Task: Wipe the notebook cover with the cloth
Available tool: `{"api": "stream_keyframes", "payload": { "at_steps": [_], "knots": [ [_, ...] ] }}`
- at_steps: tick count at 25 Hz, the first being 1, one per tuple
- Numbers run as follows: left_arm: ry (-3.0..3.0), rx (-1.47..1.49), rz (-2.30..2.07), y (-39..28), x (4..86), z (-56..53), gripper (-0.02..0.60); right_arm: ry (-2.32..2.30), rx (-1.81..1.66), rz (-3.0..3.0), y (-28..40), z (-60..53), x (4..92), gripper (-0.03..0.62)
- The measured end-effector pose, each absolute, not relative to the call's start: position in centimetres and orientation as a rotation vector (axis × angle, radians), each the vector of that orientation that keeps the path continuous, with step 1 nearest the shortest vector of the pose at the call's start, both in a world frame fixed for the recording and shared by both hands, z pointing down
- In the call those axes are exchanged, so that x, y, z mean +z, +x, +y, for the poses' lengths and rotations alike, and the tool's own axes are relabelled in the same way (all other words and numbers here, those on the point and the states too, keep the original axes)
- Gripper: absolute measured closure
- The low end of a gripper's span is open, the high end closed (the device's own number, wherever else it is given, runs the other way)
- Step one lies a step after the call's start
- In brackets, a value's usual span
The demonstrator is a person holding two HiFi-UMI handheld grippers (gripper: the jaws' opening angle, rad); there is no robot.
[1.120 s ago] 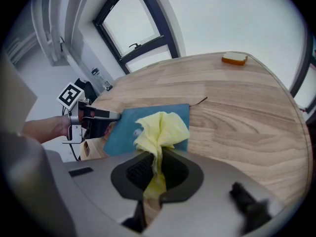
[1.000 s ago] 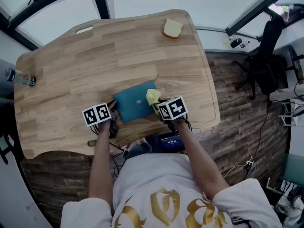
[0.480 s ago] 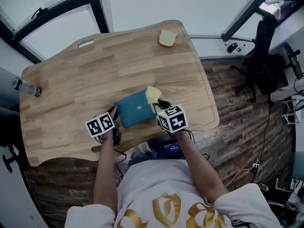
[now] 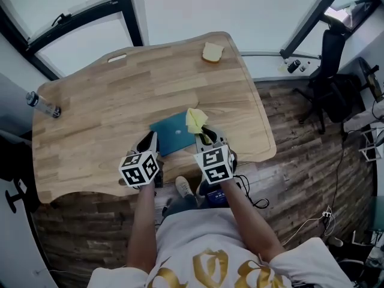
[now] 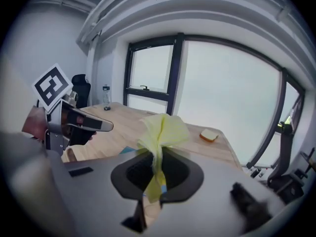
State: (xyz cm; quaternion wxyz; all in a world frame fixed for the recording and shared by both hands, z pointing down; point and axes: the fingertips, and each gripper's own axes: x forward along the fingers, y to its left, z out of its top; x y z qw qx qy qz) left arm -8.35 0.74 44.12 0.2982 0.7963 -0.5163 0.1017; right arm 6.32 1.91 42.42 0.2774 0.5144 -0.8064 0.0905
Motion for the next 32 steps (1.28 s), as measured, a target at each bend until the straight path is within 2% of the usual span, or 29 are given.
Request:
{"api": "stream_keyframes", "payload": {
  "at_steps": [8,17,32],
  "knots": [
    [2.200,0.271,-1.535,-8.4,38.8,4.0,0.555,1.382,0.123,-2.311,5.1,4.5,38.1,0.556],
    [2.234,0.320,-1.781,-8.1,34.7,11.8,0.555,1.401,0.168,-2.432,6.6,11.4,34.8,0.556],
    [2.326,0.217,-1.755,-5.0,30.8,14.7,0.560,1.469,0.139,-2.460,8.8,13.8,32.4,0.556]
  ]
}}
